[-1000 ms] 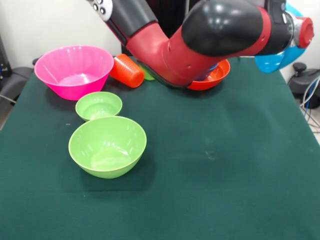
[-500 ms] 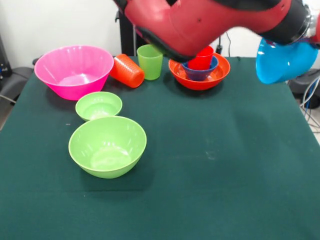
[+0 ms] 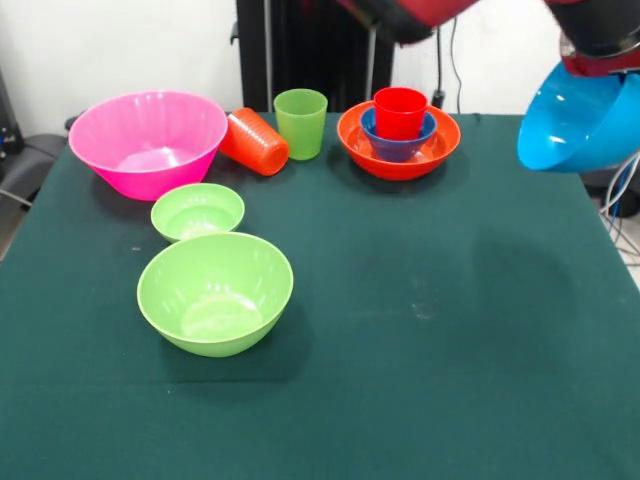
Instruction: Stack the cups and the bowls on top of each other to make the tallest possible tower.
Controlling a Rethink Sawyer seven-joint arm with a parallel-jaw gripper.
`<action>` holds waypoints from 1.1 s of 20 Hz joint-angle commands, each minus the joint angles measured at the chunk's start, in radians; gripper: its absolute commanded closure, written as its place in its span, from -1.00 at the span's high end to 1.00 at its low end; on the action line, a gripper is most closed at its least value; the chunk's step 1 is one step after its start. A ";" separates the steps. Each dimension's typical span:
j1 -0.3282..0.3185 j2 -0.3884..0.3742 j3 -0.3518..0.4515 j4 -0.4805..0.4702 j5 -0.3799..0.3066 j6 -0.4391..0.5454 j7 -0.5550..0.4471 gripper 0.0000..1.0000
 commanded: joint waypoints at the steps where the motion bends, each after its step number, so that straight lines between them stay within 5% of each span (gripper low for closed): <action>1: 0.159 -0.183 -0.228 0.054 -0.109 -0.051 0.211 -1.00; 12: 0.457 -0.148 -0.524 -0.204 -0.276 0.075 0.218 -1.00; 22: 0.652 -0.036 -0.754 -0.343 -0.376 0.001 0.272 -1.00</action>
